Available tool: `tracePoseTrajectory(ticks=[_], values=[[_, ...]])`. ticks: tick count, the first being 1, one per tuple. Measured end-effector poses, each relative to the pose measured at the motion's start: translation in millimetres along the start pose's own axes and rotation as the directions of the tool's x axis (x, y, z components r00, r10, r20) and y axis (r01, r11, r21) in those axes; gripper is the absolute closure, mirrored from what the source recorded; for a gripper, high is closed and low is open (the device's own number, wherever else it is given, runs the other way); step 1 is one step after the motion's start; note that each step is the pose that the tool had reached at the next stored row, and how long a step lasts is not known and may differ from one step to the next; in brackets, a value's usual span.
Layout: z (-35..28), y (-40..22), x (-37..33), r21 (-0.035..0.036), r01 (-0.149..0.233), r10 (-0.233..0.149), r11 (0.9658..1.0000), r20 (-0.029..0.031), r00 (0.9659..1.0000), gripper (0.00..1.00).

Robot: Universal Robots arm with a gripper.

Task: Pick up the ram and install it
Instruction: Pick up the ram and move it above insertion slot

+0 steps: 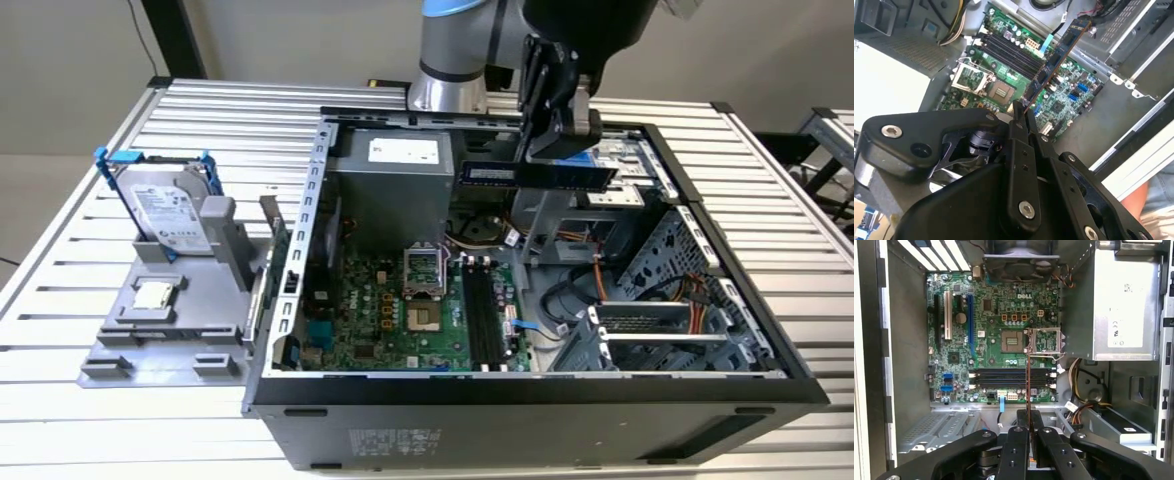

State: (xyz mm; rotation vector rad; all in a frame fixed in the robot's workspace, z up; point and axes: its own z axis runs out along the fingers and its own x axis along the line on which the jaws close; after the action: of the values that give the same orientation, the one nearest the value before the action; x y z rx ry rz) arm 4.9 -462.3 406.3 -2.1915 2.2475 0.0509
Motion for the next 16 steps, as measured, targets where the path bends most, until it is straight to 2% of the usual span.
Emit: tracePoseTrajectory(ticks=[11,16], values=[[0.0,0.0,0.0,-0.0003,-0.002,0.002,1.0,-0.0016,1.0,1.0],[0.0,0.0,0.0,0.0009,-0.049,0.049,0.9988,-0.0006,0.9988,1.0]])
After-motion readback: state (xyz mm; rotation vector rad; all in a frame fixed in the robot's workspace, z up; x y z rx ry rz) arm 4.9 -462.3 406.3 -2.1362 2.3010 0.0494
